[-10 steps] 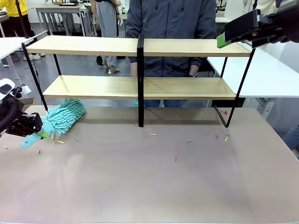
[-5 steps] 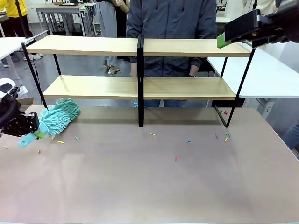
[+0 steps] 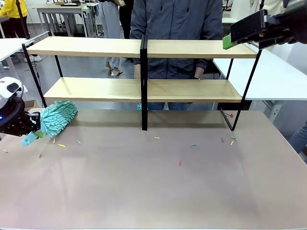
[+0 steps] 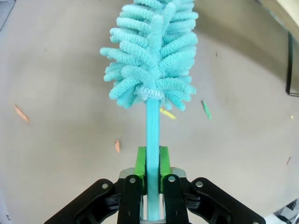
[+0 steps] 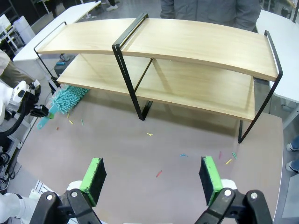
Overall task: Clean the shelves.
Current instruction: Clean another randomly selected level of the Shelf with the Duster, then place the Duster on the table.
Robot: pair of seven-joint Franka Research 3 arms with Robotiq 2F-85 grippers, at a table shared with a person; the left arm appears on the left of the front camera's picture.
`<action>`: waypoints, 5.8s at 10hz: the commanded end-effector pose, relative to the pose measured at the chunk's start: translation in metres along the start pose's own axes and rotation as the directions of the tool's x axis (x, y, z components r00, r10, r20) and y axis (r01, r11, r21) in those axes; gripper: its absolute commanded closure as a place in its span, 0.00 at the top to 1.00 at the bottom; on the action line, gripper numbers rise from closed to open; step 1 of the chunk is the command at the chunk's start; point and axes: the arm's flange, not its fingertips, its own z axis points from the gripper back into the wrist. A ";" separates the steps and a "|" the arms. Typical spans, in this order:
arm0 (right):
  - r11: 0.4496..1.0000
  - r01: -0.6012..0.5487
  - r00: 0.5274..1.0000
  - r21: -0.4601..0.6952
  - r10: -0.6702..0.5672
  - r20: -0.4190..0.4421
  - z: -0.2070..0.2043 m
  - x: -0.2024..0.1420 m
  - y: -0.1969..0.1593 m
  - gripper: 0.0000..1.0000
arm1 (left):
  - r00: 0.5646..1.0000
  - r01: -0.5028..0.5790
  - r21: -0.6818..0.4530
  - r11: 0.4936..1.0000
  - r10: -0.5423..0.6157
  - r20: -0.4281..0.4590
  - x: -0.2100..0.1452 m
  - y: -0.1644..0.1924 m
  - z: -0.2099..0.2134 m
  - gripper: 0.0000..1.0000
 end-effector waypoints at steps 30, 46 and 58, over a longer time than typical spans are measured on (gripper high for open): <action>1.000 0.002 1.000 -0.008 -0.002 -0.003 0.000 0.000 -0.001 1.00 | 0.704 0.674 -0.713 0.196 -0.463 0.538 -0.081 0.279 0.320 0.13; 1.000 0.002 1.000 -0.008 -0.002 -0.003 0.000 0.000 -0.001 1.00 | 0.706 0.662 -0.713 0.233 -0.513 0.488 -0.091 0.262 0.283 0.13; 0.660 0.705 0.663 0.261 -0.482 -0.572 -0.063 -0.136 -0.192 1.00 | 0.311 0.718 -0.695 -0.025 -0.882 0.353 -0.115 0.039 0.118 0.13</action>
